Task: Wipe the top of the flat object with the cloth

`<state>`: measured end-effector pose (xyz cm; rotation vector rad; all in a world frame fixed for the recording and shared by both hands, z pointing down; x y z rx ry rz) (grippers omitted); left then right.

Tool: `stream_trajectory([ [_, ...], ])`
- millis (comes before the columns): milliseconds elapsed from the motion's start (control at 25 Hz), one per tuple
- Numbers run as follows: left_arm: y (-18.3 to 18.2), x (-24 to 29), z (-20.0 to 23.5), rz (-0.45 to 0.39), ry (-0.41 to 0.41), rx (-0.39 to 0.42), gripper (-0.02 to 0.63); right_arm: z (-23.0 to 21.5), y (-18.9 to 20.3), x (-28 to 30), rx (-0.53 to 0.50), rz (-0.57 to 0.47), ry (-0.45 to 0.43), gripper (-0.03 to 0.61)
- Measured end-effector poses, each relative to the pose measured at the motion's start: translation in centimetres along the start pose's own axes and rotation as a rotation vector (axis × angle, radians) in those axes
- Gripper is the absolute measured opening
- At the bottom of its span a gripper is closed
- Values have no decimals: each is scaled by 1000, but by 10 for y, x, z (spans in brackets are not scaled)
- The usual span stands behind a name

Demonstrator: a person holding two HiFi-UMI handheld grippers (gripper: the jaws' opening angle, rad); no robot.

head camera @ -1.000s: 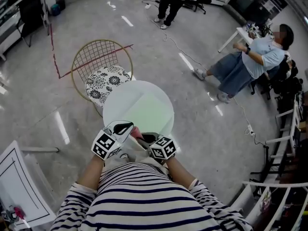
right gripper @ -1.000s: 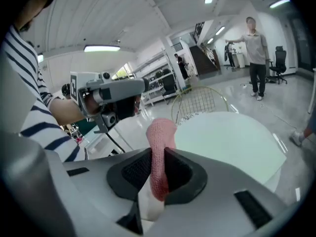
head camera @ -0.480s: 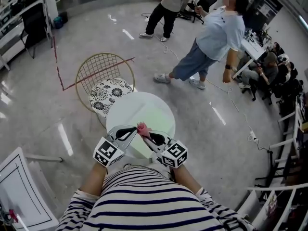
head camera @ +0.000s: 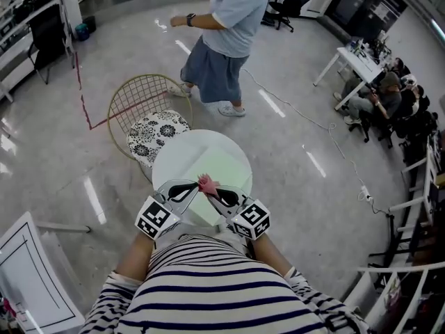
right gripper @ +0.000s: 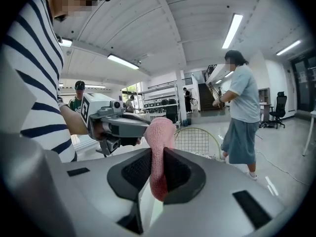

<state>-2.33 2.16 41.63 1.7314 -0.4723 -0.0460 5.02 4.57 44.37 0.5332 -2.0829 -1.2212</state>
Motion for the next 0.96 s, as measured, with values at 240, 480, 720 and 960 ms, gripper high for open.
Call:
stream_trajectory([
  [240,5,-2,-4,-5,0,-4,8,0,3,1,1,-7,15,51],
  [480,8,-6,-3,-3,-4,-11,7,3,2,4,-5,-6,19,51],
  [720,11,-10,-3,-9,-2,-12,7,6,4,7,-9,-3,26,51],
  [960,12,-10,-1,-10,3,-15,8,4,4,8,-17,6,35,51],
])
Point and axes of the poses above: the fingertips, and each gripper's own axes: x forward along the fingers, z to its left, y out of its underside, the point moved 3 cm from there along -x, backward along the fingers, and after that the axes turned 14 degrees about x, right-handed, at the moved point
